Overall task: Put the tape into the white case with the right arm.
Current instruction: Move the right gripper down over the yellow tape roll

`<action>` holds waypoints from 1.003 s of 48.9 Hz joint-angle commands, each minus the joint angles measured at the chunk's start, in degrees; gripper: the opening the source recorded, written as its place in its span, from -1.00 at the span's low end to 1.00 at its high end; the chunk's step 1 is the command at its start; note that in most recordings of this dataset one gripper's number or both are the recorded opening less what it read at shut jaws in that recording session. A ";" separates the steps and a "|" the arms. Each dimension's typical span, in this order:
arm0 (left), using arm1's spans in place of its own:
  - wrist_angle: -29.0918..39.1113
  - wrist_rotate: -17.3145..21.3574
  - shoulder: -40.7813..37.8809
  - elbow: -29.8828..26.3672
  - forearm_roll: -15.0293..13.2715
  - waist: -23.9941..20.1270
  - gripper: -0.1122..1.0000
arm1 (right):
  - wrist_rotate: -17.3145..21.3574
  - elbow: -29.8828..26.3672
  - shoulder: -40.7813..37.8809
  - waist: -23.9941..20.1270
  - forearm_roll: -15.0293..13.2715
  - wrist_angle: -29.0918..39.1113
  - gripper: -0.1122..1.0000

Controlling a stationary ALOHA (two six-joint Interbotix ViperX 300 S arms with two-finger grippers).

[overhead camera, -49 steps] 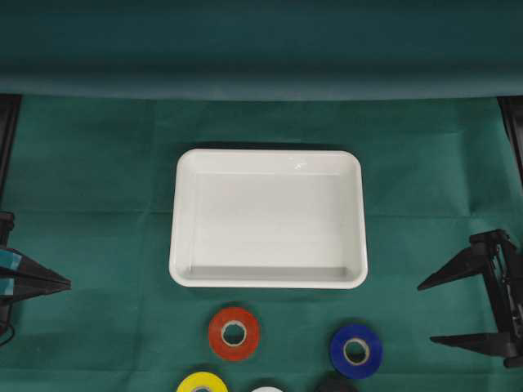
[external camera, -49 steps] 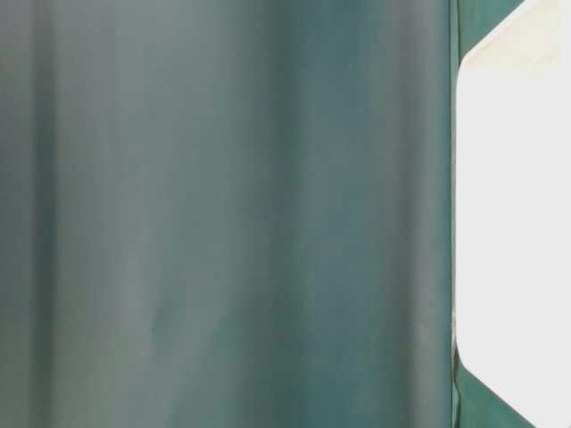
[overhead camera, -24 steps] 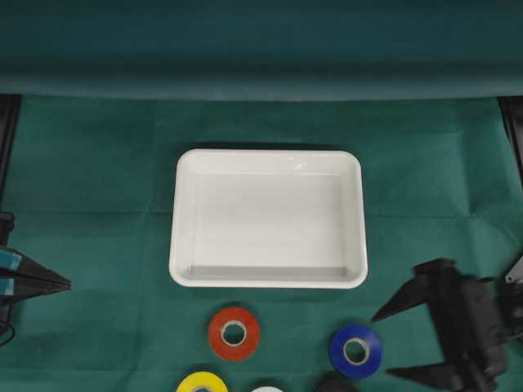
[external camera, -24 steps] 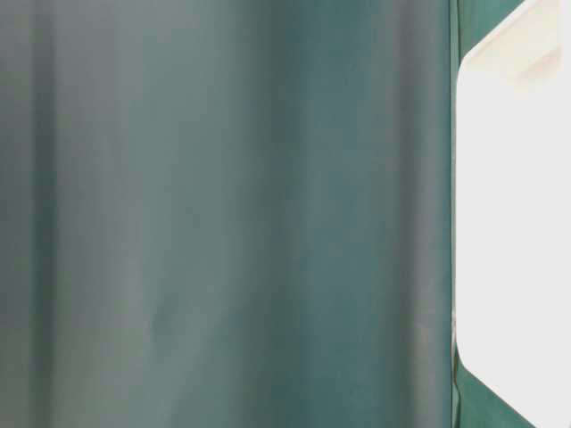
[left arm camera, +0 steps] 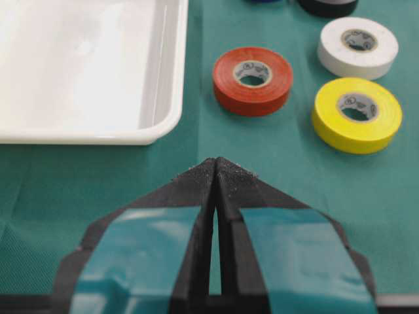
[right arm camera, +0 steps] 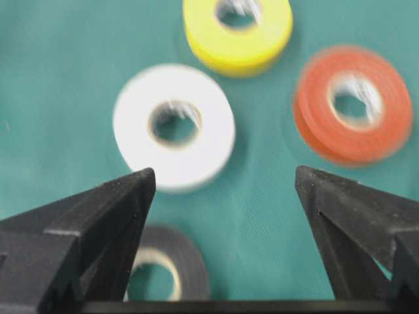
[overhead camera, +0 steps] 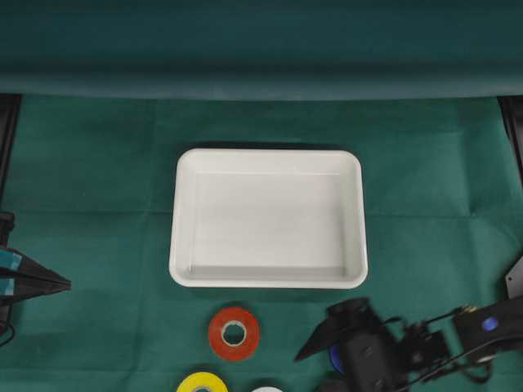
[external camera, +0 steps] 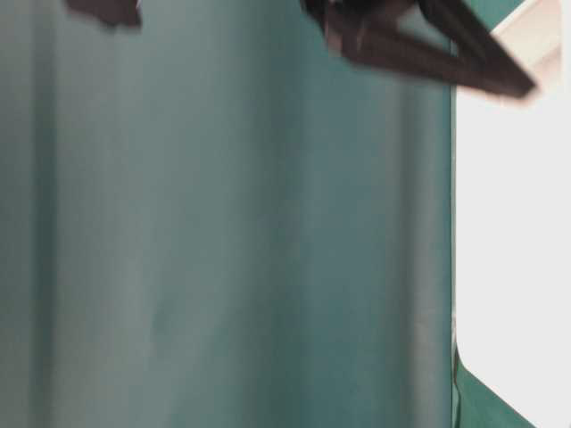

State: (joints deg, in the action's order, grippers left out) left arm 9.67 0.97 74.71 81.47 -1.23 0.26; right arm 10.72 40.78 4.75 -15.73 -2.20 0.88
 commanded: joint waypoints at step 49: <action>-1.67 -0.09 -0.44 0.44 -0.09 0.09 -0.79 | 0.09 -28.83 -20.74 -0.88 -0.97 9.05 0.74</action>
State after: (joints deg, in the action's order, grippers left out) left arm 8.44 0.97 74.71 82.62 -1.23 0.18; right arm 10.72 13.36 -16.96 -16.61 -2.99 10.11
